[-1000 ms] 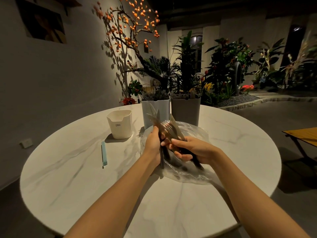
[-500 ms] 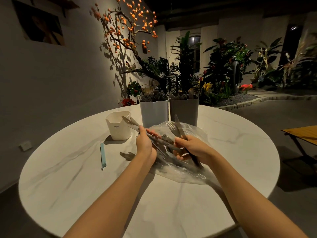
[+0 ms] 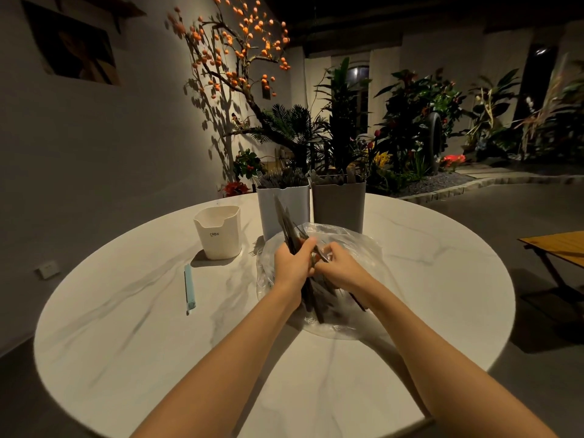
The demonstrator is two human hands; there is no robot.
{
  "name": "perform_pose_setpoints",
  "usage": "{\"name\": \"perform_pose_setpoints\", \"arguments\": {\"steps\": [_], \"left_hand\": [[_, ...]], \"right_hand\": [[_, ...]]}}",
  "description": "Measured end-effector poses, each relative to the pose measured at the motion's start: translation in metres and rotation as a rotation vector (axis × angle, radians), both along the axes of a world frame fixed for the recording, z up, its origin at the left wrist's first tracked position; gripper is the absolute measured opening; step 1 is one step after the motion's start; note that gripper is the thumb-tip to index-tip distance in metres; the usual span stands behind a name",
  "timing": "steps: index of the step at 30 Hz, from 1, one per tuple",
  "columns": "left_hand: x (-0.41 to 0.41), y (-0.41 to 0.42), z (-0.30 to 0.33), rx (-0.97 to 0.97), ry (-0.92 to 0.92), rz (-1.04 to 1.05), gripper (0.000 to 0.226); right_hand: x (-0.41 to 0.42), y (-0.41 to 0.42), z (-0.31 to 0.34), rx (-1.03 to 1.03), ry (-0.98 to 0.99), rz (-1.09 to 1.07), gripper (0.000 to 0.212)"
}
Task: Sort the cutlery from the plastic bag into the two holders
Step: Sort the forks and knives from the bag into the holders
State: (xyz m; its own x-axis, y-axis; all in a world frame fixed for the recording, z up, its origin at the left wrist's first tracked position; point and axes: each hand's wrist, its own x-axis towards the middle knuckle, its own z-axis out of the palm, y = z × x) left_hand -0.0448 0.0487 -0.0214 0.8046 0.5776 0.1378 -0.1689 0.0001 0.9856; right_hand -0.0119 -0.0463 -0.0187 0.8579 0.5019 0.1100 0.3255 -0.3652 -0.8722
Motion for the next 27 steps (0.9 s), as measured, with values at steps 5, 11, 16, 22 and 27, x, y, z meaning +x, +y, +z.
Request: {"name": "perform_pose_setpoints", "arguments": {"steps": [5,11,16,22,27], "left_hand": [[0.003,0.002,-0.002,-0.004,0.005,0.037,0.019],[0.008,0.007,-0.003,-0.126,0.009,0.006,0.024],[0.01,0.016,-0.001,-0.089,0.013,0.108,0.031],[0.004,0.015,0.004,-0.036,-0.1,0.075,0.036],[-0.006,0.012,0.013,0.1,-0.207,0.114,0.041]], "right_hand": [[-0.007,-0.008,0.008,0.236,0.148,0.181,0.024],[-0.005,-0.008,0.002,0.33,0.134,0.247,0.035],[-0.001,-0.003,-0.001,0.244,0.114,0.12,0.026],[-0.001,0.0,-0.003,0.249,0.073,0.038,0.026],[0.008,0.001,-0.007,0.242,-0.04,-0.192,0.025]]}}
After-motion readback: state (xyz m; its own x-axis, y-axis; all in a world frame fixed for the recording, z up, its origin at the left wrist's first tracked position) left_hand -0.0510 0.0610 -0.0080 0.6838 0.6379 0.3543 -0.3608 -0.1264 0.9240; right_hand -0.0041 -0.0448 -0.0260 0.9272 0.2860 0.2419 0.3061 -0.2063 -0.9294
